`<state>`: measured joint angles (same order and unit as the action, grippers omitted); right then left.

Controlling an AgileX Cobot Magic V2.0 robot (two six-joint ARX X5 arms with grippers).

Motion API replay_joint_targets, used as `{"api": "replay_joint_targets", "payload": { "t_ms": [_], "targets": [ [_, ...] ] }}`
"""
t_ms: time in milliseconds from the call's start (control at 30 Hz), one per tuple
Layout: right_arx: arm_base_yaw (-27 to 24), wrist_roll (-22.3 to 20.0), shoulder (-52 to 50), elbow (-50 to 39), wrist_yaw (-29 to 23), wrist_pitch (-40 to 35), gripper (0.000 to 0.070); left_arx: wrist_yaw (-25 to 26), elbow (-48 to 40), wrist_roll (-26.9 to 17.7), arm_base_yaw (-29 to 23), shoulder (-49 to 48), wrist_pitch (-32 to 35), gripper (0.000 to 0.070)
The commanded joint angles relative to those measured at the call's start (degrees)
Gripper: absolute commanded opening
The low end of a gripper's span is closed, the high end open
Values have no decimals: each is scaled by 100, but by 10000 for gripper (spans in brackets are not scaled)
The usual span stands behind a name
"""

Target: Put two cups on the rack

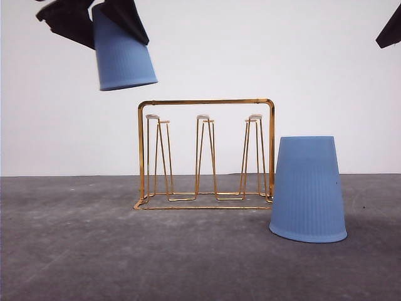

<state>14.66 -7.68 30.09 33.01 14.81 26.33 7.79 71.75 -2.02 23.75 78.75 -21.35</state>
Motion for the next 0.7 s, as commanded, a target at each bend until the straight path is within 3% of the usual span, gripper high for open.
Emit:
{"api": "replay_joint_targets", "payload": {
  "t_ms": [0, 500, 533, 667],
  "targets": [
    [22, -42, 13, 63, 2, -55, 451, 7, 122, 75, 28, 218, 161, 268],
    [22, -44, 15, 63, -2, -57, 451, 9, 122, 156, 237, 1886, 643, 284],
    [22, -44, 15, 63, -2, -57, 451, 11, 122, 142, 254, 1957, 646, 299],
    [22, -44, 15, 63, -2, -57, 451, 13, 122, 140, 281, 2124, 579, 507]
  ]
}}
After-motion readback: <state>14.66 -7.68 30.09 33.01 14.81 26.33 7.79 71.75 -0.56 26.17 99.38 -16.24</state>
